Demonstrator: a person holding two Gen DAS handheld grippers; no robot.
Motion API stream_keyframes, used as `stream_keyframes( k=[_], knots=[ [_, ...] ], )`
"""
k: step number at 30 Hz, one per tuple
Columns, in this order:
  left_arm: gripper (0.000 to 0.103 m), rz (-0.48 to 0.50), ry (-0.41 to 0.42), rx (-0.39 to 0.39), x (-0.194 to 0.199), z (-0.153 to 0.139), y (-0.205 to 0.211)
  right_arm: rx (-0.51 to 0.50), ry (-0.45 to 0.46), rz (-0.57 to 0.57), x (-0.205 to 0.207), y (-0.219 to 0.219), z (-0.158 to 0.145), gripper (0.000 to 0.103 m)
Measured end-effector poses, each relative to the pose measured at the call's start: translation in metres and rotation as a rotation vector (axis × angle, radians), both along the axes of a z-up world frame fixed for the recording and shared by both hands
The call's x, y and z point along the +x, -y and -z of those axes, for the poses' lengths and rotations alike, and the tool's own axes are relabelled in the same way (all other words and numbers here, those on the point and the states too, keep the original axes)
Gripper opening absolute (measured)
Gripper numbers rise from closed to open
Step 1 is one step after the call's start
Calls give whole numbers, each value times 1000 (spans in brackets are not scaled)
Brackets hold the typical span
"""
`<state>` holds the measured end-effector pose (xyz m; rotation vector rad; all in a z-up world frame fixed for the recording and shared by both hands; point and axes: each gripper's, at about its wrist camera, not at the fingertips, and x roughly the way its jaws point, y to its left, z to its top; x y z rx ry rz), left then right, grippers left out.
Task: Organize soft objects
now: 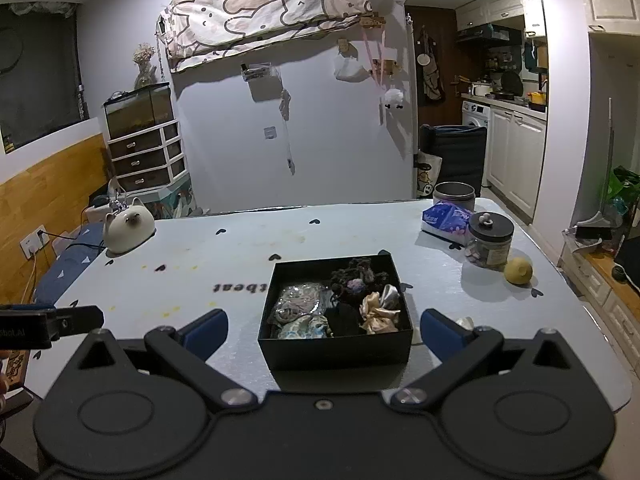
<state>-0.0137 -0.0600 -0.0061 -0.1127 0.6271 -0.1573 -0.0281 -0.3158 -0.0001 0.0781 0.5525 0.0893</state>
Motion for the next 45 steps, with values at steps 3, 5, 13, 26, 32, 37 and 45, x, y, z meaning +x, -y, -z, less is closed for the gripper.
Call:
stream_keyframes(
  k=[3, 5, 13, 26, 32, 37, 45],
  knots=[
    [103, -1, 0, 0, 0, 0, 0, 0, 0, -2, 1, -1, 0, 103],
    [103, -1, 0, 0, 0, 0, 0, -1, 0, -3, 1, -1, 0, 103],
    [103, -1, 0, 0, 0, 0, 0, -1, 0, -2, 1, -1, 0, 103],
    [103, -1, 0, 1, 0, 0, 1, -1, -3, -4, 2, -3, 2, 103],
    [103, -1, 0, 2, 0, -1, 1, -1, -3, -3, 2, -3, 1, 103],
    [103, -1, 0, 2, 0, -1, 2, -1, -3, -3, 2, -3, 1, 103],
    [103, -1, 1, 3, 0, -1, 2, 0, -3, -3, 2, -3, 1, 103]
  ],
)
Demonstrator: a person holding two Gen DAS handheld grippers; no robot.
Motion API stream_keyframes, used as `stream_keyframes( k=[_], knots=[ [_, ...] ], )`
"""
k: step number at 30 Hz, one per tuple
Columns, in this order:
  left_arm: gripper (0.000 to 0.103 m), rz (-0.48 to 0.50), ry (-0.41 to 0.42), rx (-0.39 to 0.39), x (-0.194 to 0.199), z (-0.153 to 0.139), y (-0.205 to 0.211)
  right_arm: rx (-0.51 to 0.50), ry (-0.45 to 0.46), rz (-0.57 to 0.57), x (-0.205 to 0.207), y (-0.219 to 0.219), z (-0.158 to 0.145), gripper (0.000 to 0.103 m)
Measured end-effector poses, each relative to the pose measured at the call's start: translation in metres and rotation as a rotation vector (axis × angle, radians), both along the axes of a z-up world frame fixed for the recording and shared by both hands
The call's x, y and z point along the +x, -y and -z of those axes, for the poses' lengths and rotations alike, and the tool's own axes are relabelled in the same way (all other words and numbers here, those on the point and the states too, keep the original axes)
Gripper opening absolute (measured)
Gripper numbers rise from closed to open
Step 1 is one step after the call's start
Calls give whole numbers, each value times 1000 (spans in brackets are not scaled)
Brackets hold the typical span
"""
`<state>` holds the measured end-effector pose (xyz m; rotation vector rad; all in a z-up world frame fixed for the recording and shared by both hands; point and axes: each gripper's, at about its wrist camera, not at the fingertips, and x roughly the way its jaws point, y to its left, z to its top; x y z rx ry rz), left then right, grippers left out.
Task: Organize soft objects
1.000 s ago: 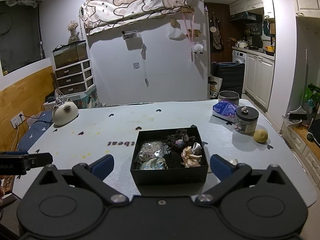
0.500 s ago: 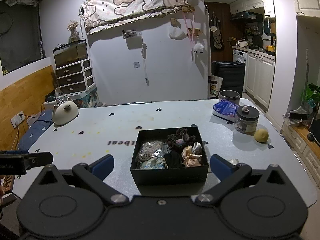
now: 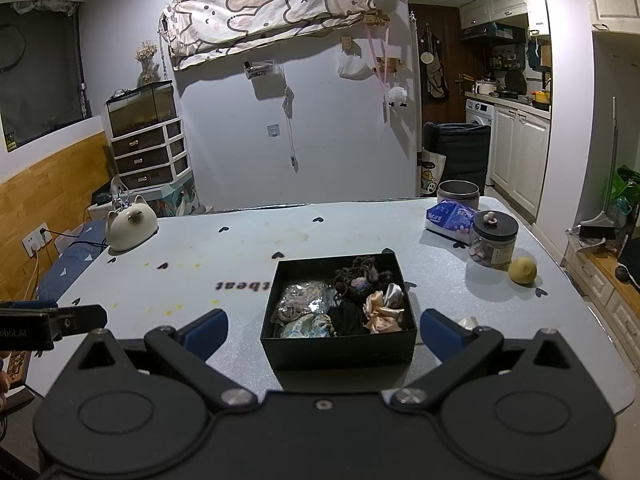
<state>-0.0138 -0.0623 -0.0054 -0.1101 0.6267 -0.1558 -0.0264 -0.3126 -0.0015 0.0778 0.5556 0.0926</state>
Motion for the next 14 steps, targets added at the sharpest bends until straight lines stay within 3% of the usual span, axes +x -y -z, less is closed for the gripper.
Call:
stream_keyframes(
  k=[14],
  knots=[
    [103, 1, 1, 2, 0, 0, 1, 0, 1, 0, 0, 0, 1, 103]
  ],
)
